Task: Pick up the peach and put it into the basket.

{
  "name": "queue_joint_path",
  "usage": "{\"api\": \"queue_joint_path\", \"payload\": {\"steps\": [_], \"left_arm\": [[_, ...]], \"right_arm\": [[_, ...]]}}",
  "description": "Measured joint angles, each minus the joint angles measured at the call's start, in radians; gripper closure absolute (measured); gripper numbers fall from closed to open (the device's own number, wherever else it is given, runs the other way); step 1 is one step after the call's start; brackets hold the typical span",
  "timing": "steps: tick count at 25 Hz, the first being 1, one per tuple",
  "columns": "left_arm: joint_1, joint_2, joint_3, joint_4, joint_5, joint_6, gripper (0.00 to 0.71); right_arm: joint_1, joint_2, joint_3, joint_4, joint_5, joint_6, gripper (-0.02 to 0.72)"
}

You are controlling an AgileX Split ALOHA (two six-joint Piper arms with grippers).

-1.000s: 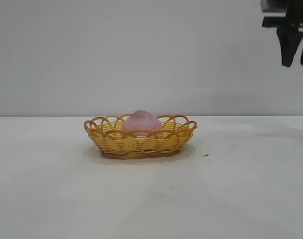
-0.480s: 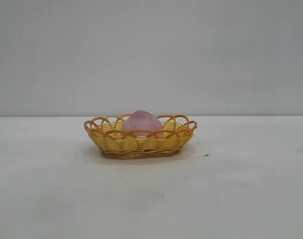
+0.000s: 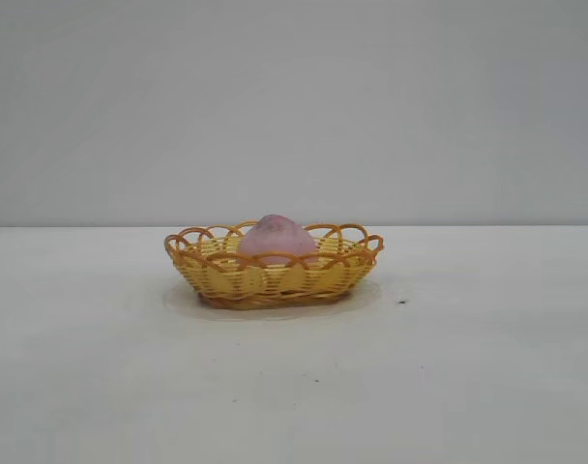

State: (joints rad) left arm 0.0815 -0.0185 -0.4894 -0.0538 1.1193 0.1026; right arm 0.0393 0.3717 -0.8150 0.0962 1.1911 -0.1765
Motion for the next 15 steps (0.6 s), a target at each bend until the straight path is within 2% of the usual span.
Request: {"api": "queue_joint_path", "payload": {"steps": [2, 8, 15], "left_arm": [[0.000, 0.000, 0.000, 0.000, 0.000, 0.000, 0.191], [0.000, 0.000, 0.000, -0.002, 0.001, 0.000, 0.191], [0.000, 0.000, 0.000, -0.002, 0.001, 0.000, 0.191]], "right_arm": [[0.000, -0.136, 0.074, -0.004, -0.002, 0.033, 0.311], [0.000, -0.316, 0.275, -0.048, 0.059, 0.066, 0.318], [0.002, -0.339, 0.291, -0.031, 0.018, 0.117, 0.318]]}}
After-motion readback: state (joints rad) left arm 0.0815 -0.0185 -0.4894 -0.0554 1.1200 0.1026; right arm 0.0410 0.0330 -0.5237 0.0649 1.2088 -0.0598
